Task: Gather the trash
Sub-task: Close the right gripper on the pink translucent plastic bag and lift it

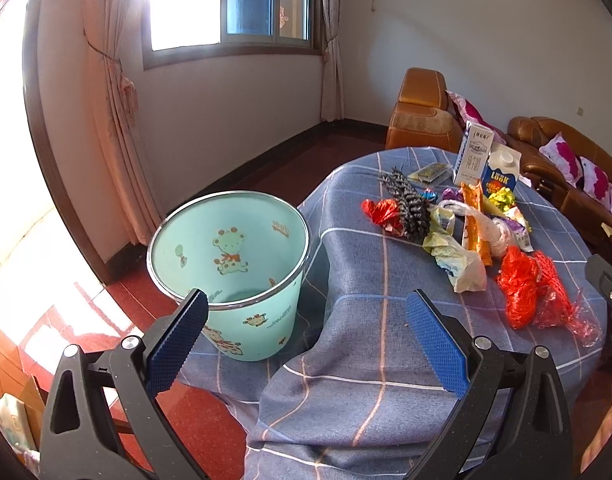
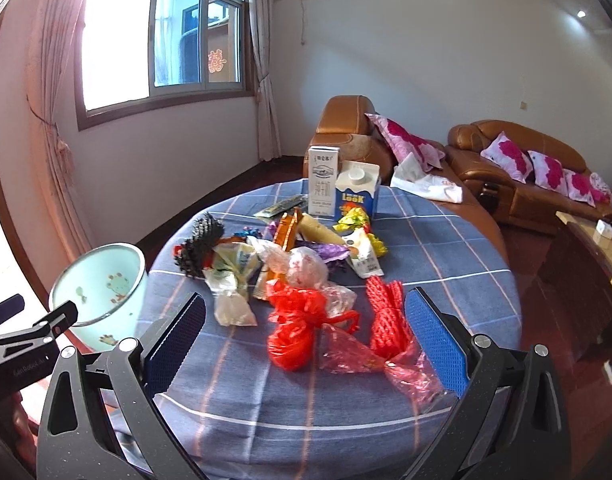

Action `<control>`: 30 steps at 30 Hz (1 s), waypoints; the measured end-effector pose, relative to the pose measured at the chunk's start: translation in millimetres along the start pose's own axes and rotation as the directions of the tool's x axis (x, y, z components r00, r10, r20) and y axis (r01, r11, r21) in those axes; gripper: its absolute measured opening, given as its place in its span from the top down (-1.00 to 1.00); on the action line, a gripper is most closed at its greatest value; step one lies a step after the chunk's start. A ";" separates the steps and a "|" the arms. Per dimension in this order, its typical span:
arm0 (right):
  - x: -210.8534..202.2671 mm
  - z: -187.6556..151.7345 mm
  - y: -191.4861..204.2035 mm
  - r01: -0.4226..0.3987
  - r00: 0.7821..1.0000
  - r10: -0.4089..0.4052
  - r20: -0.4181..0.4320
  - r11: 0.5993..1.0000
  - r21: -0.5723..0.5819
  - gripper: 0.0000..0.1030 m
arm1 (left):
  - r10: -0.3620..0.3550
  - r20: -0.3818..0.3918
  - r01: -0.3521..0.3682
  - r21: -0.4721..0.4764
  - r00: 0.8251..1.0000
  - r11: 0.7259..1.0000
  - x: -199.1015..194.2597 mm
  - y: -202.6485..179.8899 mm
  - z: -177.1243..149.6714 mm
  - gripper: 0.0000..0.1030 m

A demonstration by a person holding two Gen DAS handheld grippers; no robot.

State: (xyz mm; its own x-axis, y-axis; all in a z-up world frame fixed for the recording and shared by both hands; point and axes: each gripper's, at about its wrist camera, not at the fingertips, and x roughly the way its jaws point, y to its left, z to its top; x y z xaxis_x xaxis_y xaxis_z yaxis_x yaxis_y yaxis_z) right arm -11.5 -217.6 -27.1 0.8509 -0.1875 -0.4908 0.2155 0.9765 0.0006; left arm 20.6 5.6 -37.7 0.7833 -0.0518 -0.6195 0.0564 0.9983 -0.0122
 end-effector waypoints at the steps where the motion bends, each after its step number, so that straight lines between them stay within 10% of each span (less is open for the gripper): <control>1: 4.2 -0.1 -2.3 -0.002 1.000 0.002 -0.006 1.000 -0.003 -0.89 | -0.003 -0.014 0.003 -0.003 1.000 1.000 5.2 -0.1 0.0 -0.87; 9: 46.7 -9.5 -35.1 -0.070 0.985 0.079 -0.156 0.996 0.062 -0.42 | -0.015 -0.039 0.016 0.025 0.999 1.000 29.0 -8.0 7.8 -0.87; 25: 61.6 -33.6 -76.5 -0.148 0.940 0.106 -0.324 0.983 -0.108 -0.37 | -0.016 -0.073 0.020 0.054 0.997 0.998 66.2 -28.6 23.1 -0.87; 30: 83.6 -49.4 -85.9 -0.167 0.899 0.127 -0.419 0.984 -0.062 0.31 | -0.006 -0.094 0.010 0.043 0.996 0.999 72.0 -28.0 23.8 -0.87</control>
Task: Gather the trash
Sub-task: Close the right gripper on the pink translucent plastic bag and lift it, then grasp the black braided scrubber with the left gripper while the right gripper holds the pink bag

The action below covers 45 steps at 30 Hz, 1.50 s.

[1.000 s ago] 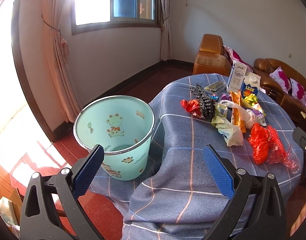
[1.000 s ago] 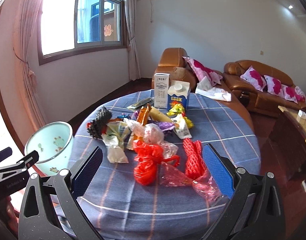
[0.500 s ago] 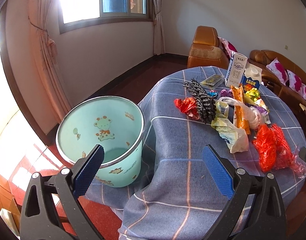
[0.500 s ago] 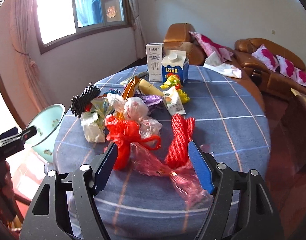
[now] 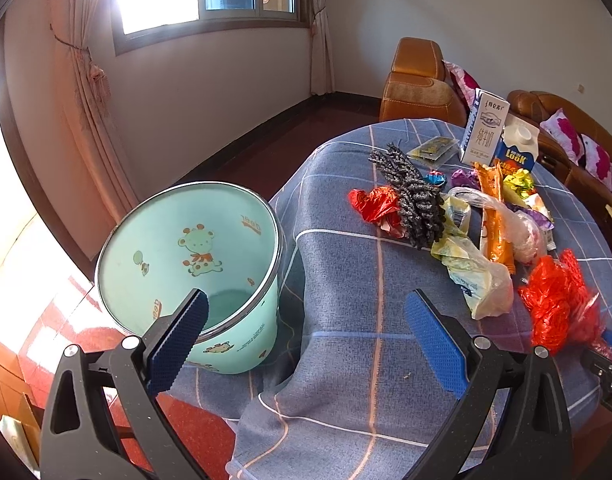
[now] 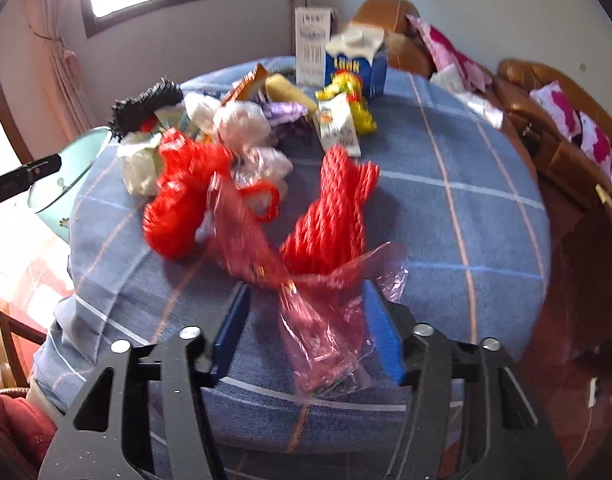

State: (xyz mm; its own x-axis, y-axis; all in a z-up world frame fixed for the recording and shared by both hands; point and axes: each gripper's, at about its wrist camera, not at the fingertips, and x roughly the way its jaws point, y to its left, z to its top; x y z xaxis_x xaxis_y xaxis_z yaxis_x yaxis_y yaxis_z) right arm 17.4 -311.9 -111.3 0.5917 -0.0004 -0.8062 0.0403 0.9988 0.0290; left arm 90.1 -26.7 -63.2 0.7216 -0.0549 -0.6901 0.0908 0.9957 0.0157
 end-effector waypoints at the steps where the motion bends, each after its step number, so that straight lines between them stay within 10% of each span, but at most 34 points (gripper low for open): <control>1: -1.4 -0.6 -0.9 -0.016 1.000 0.016 0.004 1.000 0.005 0.39 | 0.004 0.002 -0.004 0.000 1.000 1.000 0.3 -0.2 0.7 -0.87; 12: -62.6 44.5 15.9 -0.062 0.974 0.063 0.219 0.998 -0.011 0.49 | -0.035 0.069 0.035 0.004 0.997 0.999 -7.6 -7.0 22.9 -0.87; 20: -31.3 110.5 33.5 0.018 0.956 -0.022 0.293 1.000 0.016 0.47 | -0.123 0.067 0.123 0.009 0.990 0.992 16.0 -33.2 59.9 -0.84; 30: 5.7 121.2 32.6 -0.045 0.978 0.024 0.207 0.994 0.097 0.45 | -0.216 -0.097 0.219 0.020 0.972 0.976 80.9 -70.0 70.8 0.53; 38: -10.2 119.3 40.9 -0.020 0.969 -0.007 0.248 0.994 0.107 0.45 | -0.288 0.013 0.287 0.026 0.958 0.957 39.5 -49.5 78.4 0.58; 45: -26.6 115.4 61.4 -0.056 0.963 0.027 0.269 0.993 0.101 0.44 | -0.179 0.153 0.181 0.004 0.972 0.984 -25.8 3.6 75.9 0.57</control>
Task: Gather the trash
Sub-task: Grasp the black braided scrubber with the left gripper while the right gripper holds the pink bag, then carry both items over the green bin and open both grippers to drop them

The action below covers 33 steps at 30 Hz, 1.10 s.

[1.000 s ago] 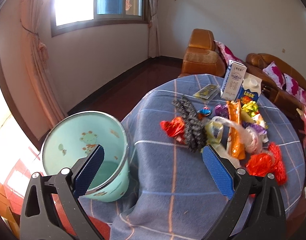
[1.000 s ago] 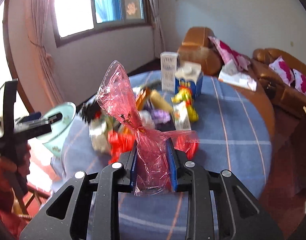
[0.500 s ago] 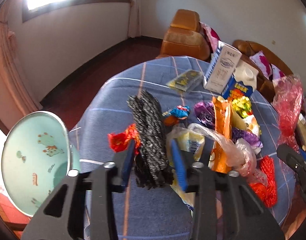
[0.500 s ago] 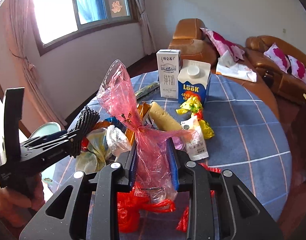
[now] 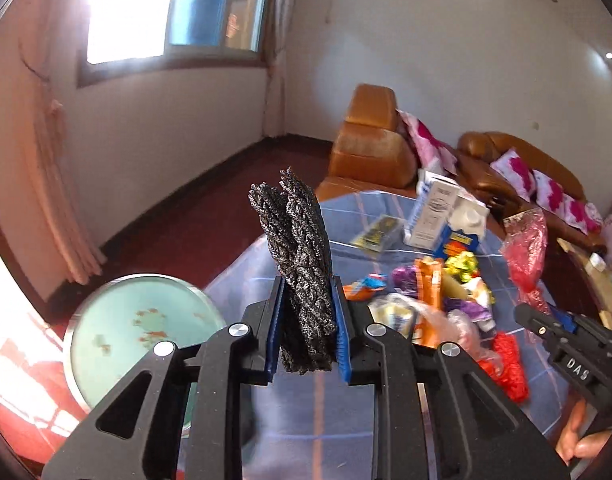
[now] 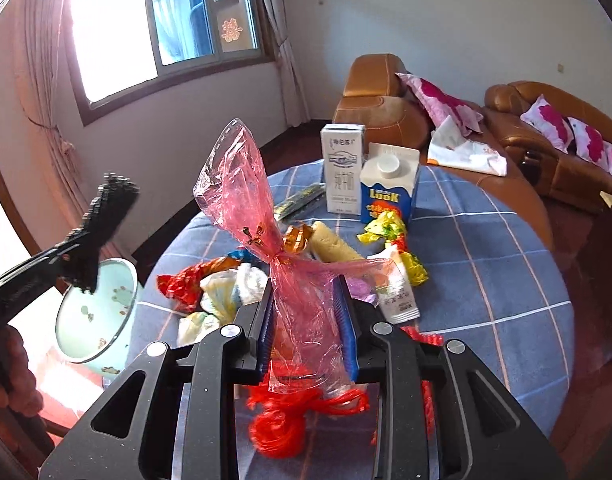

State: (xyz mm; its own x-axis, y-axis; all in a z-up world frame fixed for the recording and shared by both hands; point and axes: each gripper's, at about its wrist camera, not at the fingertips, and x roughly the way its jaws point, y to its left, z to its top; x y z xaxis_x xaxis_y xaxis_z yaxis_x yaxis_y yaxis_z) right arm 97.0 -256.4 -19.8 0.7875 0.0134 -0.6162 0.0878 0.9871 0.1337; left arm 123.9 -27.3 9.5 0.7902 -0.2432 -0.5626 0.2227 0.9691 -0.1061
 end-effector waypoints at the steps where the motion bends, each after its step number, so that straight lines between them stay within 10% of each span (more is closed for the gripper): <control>1: 0.2 -0.2 5.8 -0.018 1.000 0.018 -0.005 1.000 -0.003 0.44 | 0.024 0.008 -0.024 -0.002 1.000 1.000 -7.6 8.5 -2.7 0.57; 14: 22.6 3.5 140.1 -0.244 0.968 0.233 -0.091 0.960 -0.140 0.44 | 0.269 -0.014 -0.269 -0.117 0.963 0.956 -56.1 115.3 -25.0 0.57; 33: 118.6 -7.9 250.5 -0.337 0.913 0.263 -0.312 0.917 -0.212 0.44 | 0.241 -0.153 -0.267 -0.176 0.958 0.948 -8.2 159.5 -44.2 0.57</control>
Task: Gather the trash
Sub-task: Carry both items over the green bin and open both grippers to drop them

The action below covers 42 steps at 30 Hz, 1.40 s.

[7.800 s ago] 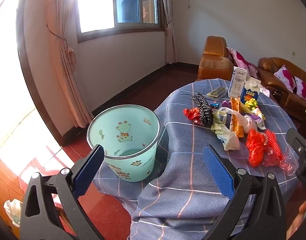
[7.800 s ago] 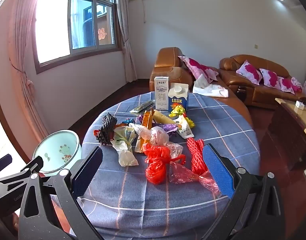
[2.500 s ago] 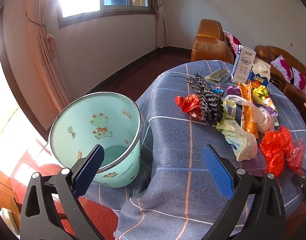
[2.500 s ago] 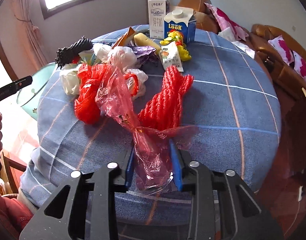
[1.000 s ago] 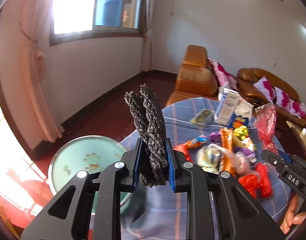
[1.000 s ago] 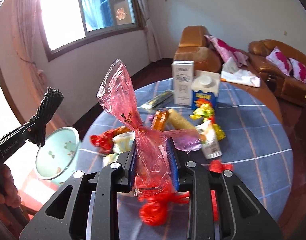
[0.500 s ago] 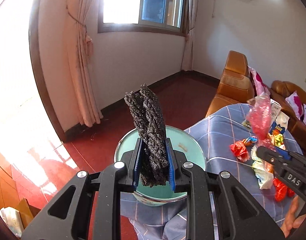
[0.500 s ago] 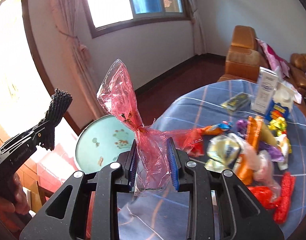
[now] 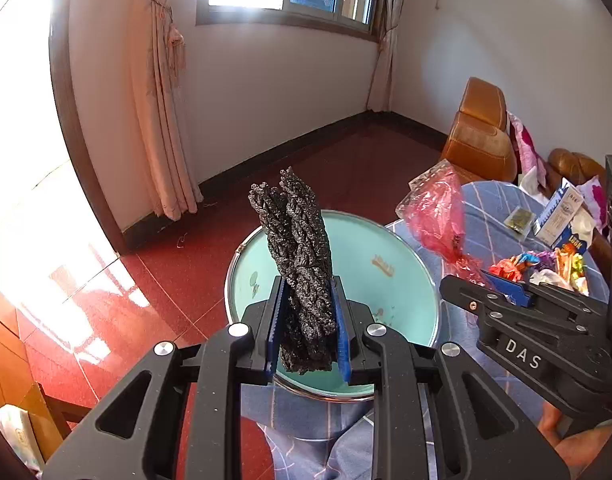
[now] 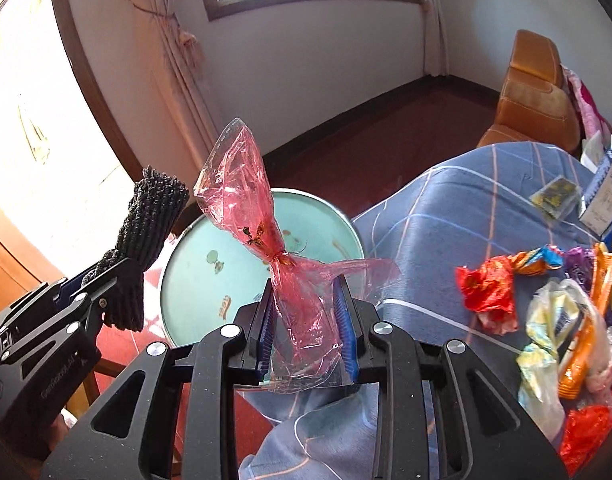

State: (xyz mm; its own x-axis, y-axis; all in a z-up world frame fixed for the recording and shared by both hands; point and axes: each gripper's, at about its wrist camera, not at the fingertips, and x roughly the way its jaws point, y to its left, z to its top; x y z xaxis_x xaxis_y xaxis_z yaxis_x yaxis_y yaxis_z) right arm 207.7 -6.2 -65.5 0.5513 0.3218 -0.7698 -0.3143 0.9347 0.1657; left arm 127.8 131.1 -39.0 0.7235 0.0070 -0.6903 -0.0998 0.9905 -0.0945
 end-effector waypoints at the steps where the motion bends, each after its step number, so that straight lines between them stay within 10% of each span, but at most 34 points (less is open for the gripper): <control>1: 4.2 -0.2 -0.2 -0.001 1.000 0.001 -0.007 1.000 -0.001 0.44 | 0.003 -0.007 -0.003 0.003 1.000 1.000 3.5 0.5 -0.2 0.57; 12: 47.9 4.2 -0.7 -0.084 0.988 0.086 -0.130 0.996 0.019 0.04 | 0.007 -0.106 -0.007 -0.002 0.994 1.000 45.4 3.7 -7.0 0.51; 18: 43.7 7.7 -6.7 -0.090 0.988 0.094 -0.122 0.995 0.040 -0.06 | 0.040 -0.099 -0.041 -0.015 0.994 0.999 48.3 11.0 -4.7 -0.10; 34: -40.1 4.5 -34.2 0.078 0.990 -0.083 0.115 0.996 0.050 -0.64 | 0.164 0.020 -0.164 -0.012 0.986 0.986 -4.4 5.6 7.3 -0.57; 42: -108.5 -20.2 -78.3 0.232 0.929 -0.266 0.257 0.960 0.158 -0.88 | 0.101 0.056 -0.104 0.038 0.993 0.994 -26.5 -32.2 0.5 -0.73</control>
State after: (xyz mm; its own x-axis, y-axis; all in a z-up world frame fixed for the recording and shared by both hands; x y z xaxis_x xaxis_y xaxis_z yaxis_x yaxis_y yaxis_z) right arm 156.9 -117.4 -7.5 0.7943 0.0886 -0.6010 -0.0518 0.9956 0.0783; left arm 112.1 99.1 -17.3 0.7470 0.1151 -0.6548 -0.1481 0.9890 0.0048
